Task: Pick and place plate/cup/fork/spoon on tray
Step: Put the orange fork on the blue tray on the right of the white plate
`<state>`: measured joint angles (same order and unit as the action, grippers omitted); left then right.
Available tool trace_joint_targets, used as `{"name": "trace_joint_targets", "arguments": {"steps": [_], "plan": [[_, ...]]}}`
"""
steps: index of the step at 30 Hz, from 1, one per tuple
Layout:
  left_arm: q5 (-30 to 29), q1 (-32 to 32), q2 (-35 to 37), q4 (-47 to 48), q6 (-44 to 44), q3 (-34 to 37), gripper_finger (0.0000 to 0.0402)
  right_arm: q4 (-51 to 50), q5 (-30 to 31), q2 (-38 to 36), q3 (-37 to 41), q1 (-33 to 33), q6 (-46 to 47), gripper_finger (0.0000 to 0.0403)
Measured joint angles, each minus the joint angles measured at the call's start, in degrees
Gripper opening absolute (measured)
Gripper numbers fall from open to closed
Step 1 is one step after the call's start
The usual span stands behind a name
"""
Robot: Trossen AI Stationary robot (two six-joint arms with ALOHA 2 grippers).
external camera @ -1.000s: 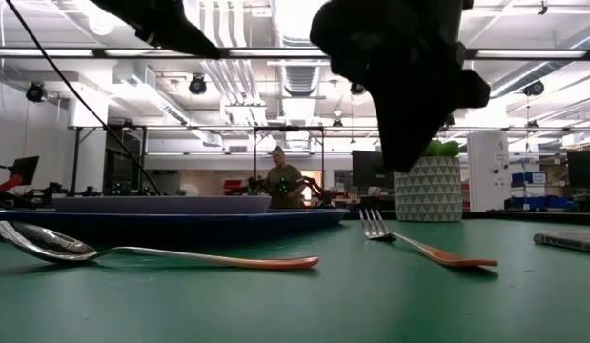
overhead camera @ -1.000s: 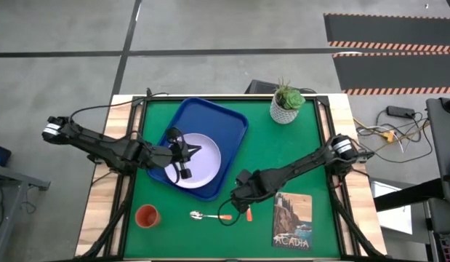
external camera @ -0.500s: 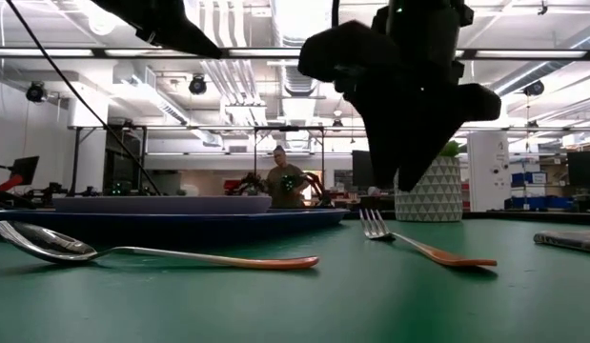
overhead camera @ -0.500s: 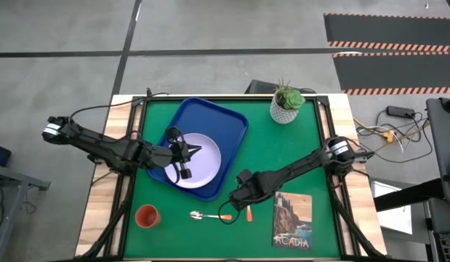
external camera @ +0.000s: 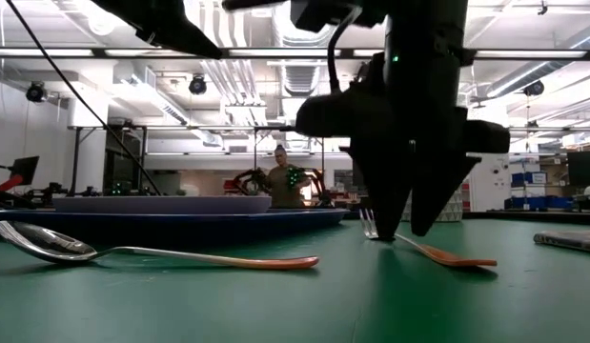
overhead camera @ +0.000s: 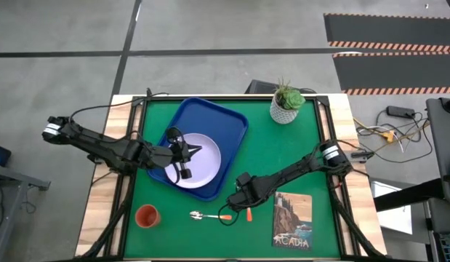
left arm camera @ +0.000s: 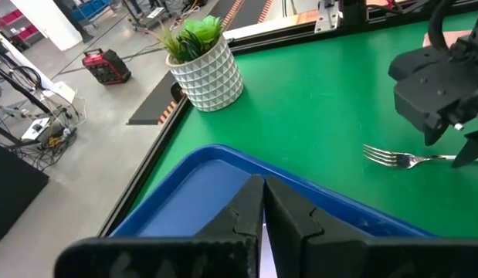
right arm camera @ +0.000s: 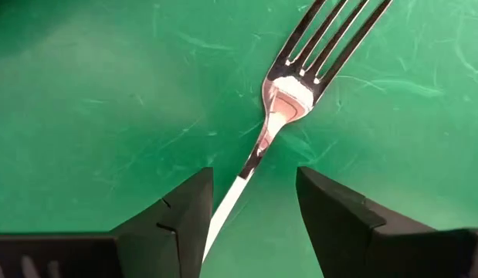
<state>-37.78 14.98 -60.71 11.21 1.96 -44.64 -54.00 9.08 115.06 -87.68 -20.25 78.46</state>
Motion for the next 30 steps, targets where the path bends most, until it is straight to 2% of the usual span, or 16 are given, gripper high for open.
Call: {"name": "trace_joint_targets", "arguments": {"steps": [7, 30], "plan": [[0.0, 0.0, 0.0, 0.0, 0.0, 0.0, 0.0, 0.6, 0.0, 0.3, 0.0, 0.0, -0.7, 0.0161], [0.0, 0.0, 0.0, 0.0, -0.2, 0.0, 0.0, 4.0, 0.1, 0.2, 1.3, 0.3, -3.6, 0.0048]]}}
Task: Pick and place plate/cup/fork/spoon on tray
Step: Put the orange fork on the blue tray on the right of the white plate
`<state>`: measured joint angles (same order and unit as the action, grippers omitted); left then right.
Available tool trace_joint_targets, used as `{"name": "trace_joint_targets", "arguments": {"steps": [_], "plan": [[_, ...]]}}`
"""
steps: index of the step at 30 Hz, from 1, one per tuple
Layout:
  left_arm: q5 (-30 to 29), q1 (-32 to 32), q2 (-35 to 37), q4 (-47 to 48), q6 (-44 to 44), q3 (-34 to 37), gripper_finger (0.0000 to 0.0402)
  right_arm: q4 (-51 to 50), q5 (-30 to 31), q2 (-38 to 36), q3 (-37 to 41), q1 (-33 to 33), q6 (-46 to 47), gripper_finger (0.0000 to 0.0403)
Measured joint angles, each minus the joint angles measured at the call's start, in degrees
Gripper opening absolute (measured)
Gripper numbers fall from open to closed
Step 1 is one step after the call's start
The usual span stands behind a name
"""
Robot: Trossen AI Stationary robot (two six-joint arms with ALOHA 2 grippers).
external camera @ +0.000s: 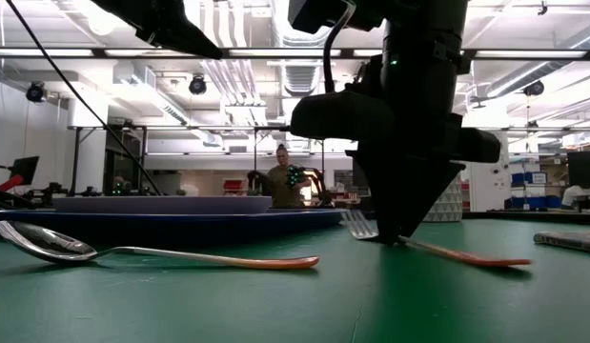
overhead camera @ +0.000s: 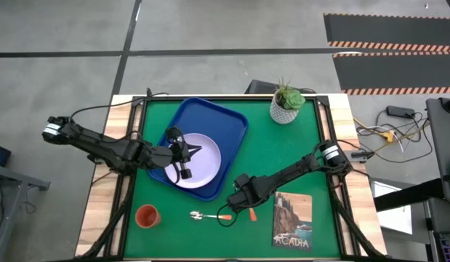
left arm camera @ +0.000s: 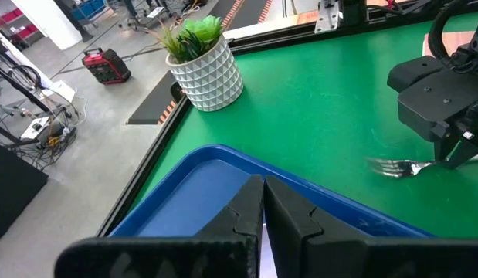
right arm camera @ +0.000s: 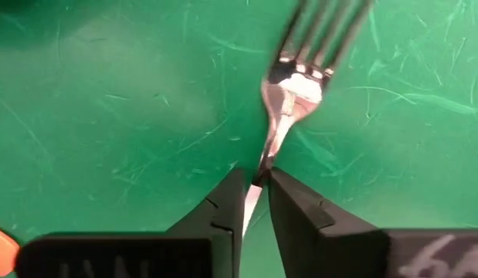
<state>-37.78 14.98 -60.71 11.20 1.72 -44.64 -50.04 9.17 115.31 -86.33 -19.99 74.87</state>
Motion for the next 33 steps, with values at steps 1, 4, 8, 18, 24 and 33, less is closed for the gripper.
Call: {"name": "trace_joint_targets", "arguments": {"steps": [1, 4, 8, 18, 24, 33], "plan": [[0.0, 0.0, 0.0, 0.0, 0.0, 0.0, 0.0, 0.0, 0.0, 0.0, 0.0, 0.0, 0.0, 0.0043], [0.0, 0.0, 0.0, 0.0, 0.0, 0.0, 0.0, 0.0, 0.0, 0.0, 0.1, 0.0, -0.1, 0.0029], [0.0, 0.0, 0.0, 0.0, 0.2, 0.0, 0.0, 0.0, 0.0, -0.1, 0.1, 0.0, -1.0, 0.0013], [0.0, 0.0, 0.0, 0.0, 0.2, 0.0, 0.0, -0.8, -0.7, -1.9, 0.0, 0.8, -3.7, 0.0011], [0.0, 0.0, 0.0, -0.1, 0.2, 0.0, 0.0, -2.9, -0.8, -4.5, -0.1, 1.0, -5.5, 0.001], [0.0, 0.0, 0.4, -0.5, 0.2, 0.0, 0.0, -4.6, 1.4, -7.4, -0.1, 0.3, -12.7, 0.0009]]}}
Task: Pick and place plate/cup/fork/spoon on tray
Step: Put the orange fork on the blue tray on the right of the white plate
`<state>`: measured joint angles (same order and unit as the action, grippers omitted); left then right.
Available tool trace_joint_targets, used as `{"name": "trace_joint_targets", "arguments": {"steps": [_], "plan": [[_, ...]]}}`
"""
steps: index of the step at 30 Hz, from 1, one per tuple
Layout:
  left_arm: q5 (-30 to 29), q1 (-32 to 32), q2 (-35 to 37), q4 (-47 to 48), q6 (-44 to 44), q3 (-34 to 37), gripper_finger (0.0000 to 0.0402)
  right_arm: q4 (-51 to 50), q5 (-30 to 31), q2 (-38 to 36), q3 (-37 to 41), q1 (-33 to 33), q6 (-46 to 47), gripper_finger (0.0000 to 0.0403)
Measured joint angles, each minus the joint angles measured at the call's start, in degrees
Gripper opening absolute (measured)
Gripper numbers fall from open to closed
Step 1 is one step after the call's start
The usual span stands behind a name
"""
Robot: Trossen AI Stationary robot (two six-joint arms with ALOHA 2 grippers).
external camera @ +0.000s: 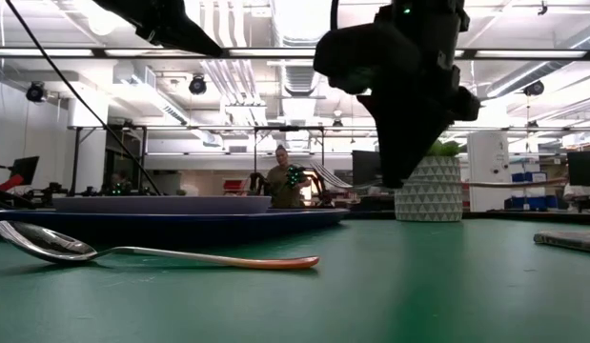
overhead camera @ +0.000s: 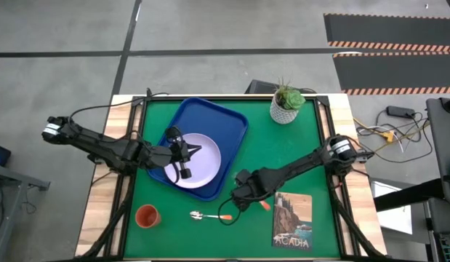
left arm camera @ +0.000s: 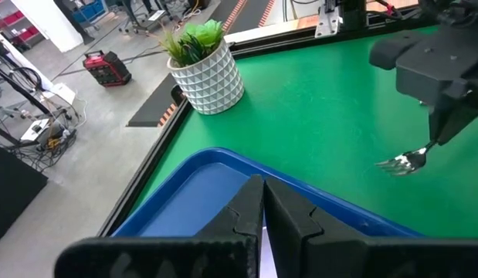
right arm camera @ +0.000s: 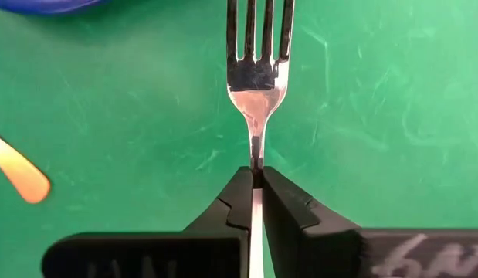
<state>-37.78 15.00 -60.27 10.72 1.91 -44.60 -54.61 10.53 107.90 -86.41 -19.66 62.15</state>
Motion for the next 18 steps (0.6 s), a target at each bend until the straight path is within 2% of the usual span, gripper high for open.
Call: {"name": "trace_joint_targets", "arguments": {"steps": [8, 14, 18], "plan": [[0.0, 0.0, 0.0, -3.3, 0.4, 0.0, 0.0, -1.1, 2.5, 0.0, 0.3, -0.9, -6.2, 0.0009], [-0.3, 0.0, 0.0, -3.4, 0.6, 0.0, 0.0, -9.6, 2.5, -0.5, -0.5, -0.2, -10.3, 0.0009], [-4.4, 0.0, 0.1, -3.4, 4.3, 0.0, 0.0, -13.8, 2.6, -1.8, -1.0, 1.7, -14.3, 0.0009]]}}
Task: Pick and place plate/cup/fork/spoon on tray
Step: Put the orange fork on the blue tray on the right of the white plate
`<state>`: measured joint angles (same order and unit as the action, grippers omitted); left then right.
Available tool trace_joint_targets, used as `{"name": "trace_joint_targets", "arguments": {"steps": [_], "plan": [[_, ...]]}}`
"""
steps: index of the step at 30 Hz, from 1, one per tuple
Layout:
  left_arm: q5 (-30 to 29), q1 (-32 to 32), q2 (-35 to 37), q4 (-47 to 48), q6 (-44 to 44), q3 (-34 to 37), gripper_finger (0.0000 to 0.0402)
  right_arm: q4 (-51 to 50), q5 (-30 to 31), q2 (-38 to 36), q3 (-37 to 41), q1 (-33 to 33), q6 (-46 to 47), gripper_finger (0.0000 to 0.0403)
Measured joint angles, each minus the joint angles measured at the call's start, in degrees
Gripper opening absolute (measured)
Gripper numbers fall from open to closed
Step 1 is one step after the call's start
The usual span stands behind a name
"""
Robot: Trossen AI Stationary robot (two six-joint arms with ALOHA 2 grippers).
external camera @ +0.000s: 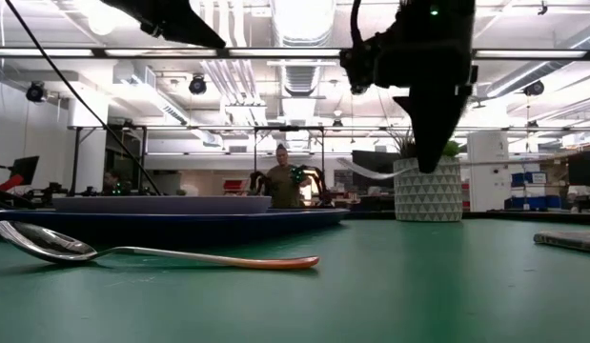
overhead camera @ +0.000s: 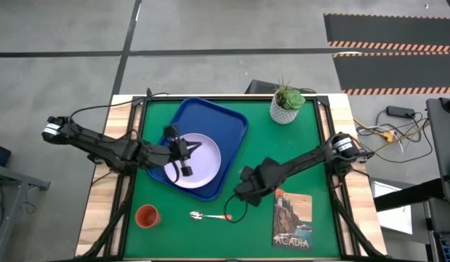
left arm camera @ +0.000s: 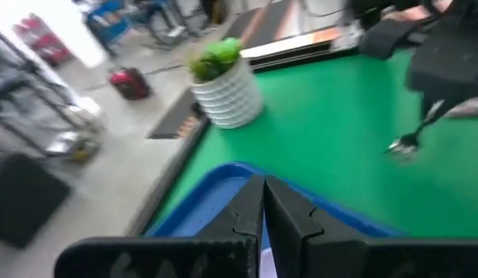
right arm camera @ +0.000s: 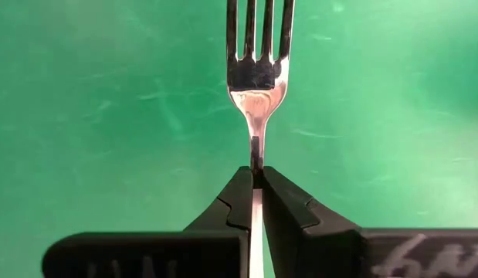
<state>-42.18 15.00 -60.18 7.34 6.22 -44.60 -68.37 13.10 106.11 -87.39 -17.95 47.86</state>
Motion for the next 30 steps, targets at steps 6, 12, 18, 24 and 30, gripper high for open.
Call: {"name": "trace_joint_targets", "arguments": {"steps": [6, 12, 18, 24, 30], "plan": [[-15.2, 0.0, 0.0, 0.1, 2.1, 0.0, 0.0, -1.3, -2.4, -3.2, -1.4, 5.1, -7.3, 0.0009], [-20.3, 0.0, 0.5, 0.1, 4.3, 0.0, 0.0, -1.6, -5.2, -3.9, -4.7, 10.6, -13.5, 0.0009], [-24.1, 0.0, 2.2, 0.2, 4.9, 0.0, 0.0, -1.9, -7.6, -3.7, -9.3, 15.8, -18.1, 0.0009], [-24.8, 0.0, 7.2, 0.7, 4.8, 0.0, 0.0, -1.3, -7.6, -3.7, -13.7, 21.1, -20.9, 0.0009], [-24.9, 0.1, 11.1, 4.8, -0.5, 0.0, 0.0, -0.6, -7.6, -3.6, -16.5, 25.5, -22.3, 0.0009]]}}
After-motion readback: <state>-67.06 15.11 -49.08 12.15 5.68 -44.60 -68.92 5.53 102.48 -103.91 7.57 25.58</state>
